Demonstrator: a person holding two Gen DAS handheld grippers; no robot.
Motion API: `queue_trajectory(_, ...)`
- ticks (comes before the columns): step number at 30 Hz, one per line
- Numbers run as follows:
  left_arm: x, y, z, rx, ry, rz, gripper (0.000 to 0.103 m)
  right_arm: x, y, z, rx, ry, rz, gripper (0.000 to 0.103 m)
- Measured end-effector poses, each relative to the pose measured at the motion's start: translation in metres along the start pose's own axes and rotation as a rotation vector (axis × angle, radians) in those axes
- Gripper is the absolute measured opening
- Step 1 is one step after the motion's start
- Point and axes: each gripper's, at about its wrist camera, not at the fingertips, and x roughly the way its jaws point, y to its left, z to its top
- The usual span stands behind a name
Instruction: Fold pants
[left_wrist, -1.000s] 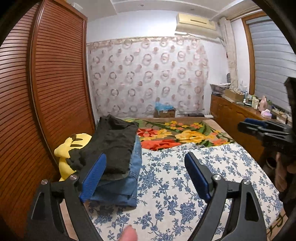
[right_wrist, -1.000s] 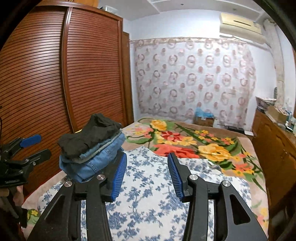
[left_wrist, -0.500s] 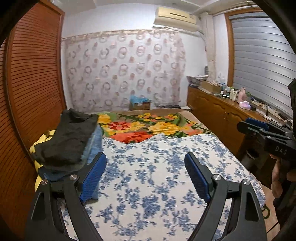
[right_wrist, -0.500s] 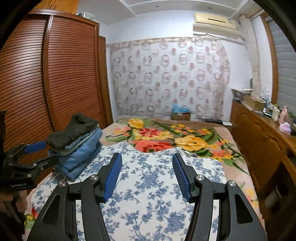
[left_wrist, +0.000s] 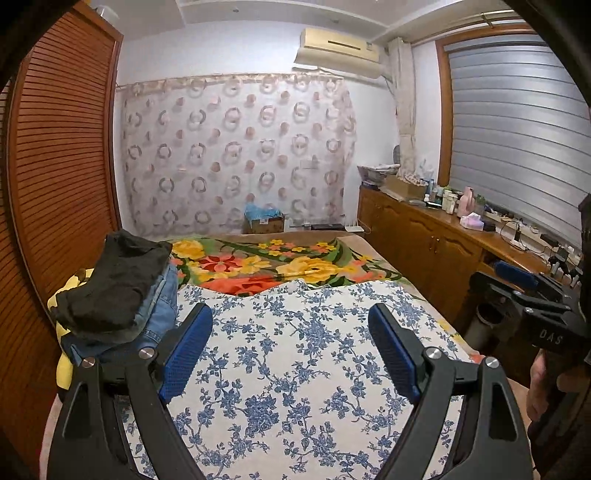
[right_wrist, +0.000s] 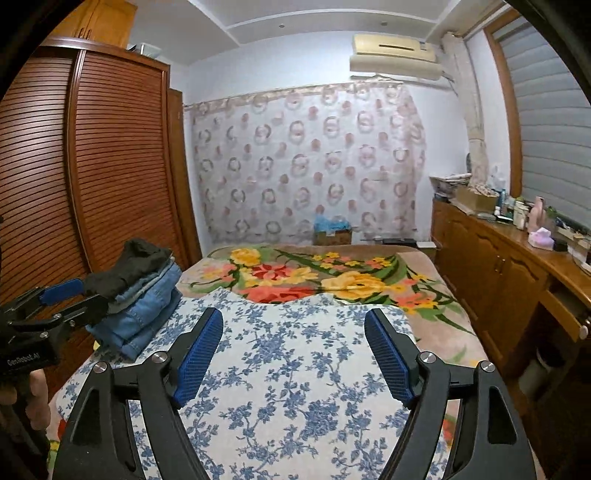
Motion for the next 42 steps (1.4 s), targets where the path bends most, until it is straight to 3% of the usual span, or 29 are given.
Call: queue_trajectory(42,-0.004,-0.002,-0.002,0.004,-0.012,0.011,0.087,-0.003,-0.017,-0.017,-0.007,-0.019,-0.009,0.081)
